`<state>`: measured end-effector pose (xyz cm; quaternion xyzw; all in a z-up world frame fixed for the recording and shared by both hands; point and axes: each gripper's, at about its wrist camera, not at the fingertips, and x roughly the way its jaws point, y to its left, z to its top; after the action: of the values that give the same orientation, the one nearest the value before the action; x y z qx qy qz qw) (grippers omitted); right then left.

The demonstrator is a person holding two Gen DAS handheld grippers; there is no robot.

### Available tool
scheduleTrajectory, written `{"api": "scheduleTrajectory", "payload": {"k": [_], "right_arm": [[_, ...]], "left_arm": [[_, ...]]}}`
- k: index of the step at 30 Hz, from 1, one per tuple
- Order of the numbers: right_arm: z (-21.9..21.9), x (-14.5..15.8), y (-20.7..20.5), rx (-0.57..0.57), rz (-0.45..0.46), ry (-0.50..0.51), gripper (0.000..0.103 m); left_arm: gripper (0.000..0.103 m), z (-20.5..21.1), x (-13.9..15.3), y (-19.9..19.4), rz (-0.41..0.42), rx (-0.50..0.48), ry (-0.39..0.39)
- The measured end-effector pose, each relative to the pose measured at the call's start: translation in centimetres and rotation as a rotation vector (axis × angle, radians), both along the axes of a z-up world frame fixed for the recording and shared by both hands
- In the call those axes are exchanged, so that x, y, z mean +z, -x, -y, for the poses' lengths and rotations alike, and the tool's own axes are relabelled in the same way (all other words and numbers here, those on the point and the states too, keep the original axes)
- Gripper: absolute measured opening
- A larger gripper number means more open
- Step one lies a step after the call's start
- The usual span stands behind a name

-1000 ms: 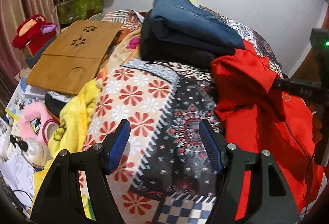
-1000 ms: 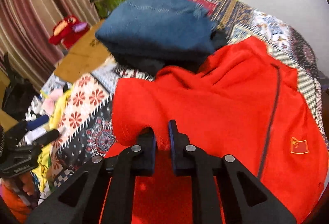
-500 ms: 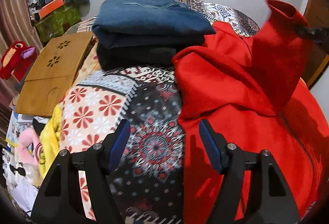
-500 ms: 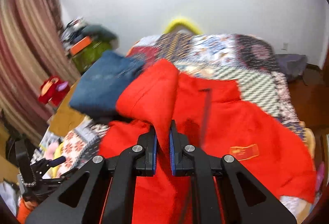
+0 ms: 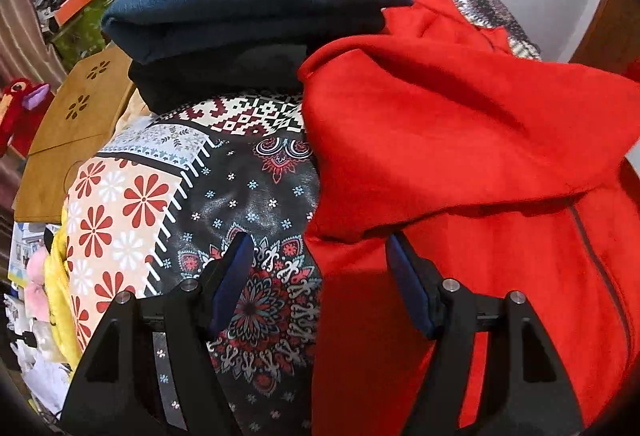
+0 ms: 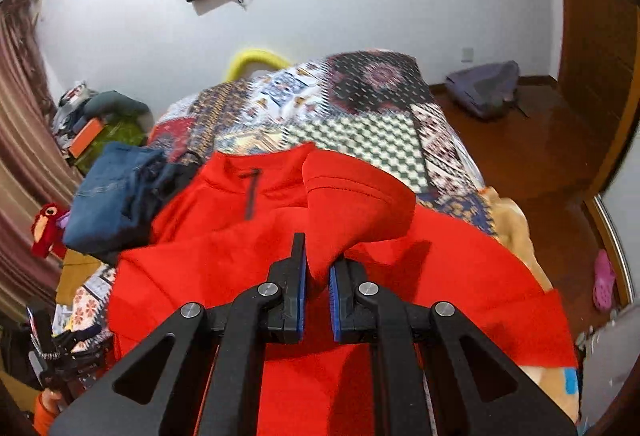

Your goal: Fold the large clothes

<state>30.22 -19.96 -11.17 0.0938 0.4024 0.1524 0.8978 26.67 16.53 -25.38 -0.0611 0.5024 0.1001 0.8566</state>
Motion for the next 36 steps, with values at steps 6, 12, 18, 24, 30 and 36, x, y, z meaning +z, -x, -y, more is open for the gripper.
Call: {"api": "scheduleTrajectory", "payload": {"k": [6, 12, 18, 24, 30, 36], "right_arm": [[2.0, -2.5, 0.2, -0.018, -0.057, 0.008, 0.008], [3.4, -5.0, 0.7, -0.03, -0.146, -0.005, 0.008], [3.6, -5.7, 2.0, -0.01, -0.182, -0.005, 0.008], [4.3, -5.3, 2.8, -0.047, -0.165, 0.032, 0.012], [5.9, -5.5, 3.5, -0.084, -0.199, 0.039, 0.016], [6.8, -4.1, 4.7, -0.099, -0.167, 0.092, 0.017]], "left_arm": [[0.068, -1.8, 0.5, 0.0, 0.05, 0.118, -0.011], [0.068, -3.7, 0.5, 0.1, 0.058, 0.188, -0.007], [0.071, -4.2, -0.6, 0.4, 0.037, 0.217, -0.002], [0.071, -3.7, -0.9, 0.4, 0.021, 0.206, -0.033], [0.072, -3.5, -1.0, 0.7, -0.001, 0.193, -0.042], [0.072, -2.7, 0.1, 1.5, 0.001, 0.148, -0.067]]}}
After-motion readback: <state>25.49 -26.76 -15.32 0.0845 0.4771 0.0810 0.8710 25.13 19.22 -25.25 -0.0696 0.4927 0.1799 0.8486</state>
